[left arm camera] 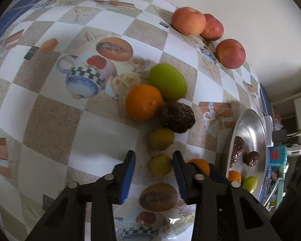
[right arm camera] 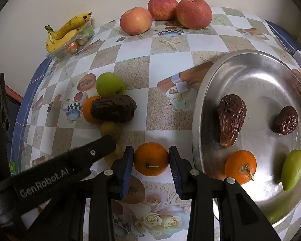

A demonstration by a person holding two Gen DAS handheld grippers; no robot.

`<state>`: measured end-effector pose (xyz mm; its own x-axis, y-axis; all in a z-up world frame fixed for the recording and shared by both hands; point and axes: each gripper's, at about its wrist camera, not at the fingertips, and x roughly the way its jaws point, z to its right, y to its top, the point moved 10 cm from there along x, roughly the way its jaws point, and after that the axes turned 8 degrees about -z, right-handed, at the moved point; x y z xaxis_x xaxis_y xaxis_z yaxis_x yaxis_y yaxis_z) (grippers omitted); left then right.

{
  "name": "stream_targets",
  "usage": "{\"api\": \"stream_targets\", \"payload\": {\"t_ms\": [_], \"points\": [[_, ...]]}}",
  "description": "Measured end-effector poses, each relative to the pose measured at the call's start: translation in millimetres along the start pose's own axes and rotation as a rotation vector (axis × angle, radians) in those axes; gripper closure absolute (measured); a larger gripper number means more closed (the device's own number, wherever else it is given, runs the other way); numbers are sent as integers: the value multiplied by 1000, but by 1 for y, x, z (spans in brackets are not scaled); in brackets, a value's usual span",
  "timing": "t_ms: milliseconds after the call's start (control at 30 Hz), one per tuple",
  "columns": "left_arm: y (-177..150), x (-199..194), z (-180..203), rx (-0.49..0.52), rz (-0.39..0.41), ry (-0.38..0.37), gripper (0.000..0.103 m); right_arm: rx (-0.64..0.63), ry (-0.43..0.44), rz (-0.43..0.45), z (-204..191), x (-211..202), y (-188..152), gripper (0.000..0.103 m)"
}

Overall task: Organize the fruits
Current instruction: 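Grasp a small yellow fruit with the left tool while the right tool grasps a tangerine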

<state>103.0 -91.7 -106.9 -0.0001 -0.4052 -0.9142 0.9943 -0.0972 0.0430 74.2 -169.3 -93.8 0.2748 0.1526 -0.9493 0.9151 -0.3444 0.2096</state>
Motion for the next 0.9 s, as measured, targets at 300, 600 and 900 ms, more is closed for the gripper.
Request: {"api": "stream_targets", "payload": {"t_ms": [300,600,900], "points": [[-2,3,0,-27,-8,-34,77,-4,23,-18,-2,5,-3,66],[5,-9,-15,-11,56,77,78,-9,11,-24,-2,5,-3,66],[21,-47,-16,-17,165,56,78,7,34,19,-1,-16,5,66]]}}
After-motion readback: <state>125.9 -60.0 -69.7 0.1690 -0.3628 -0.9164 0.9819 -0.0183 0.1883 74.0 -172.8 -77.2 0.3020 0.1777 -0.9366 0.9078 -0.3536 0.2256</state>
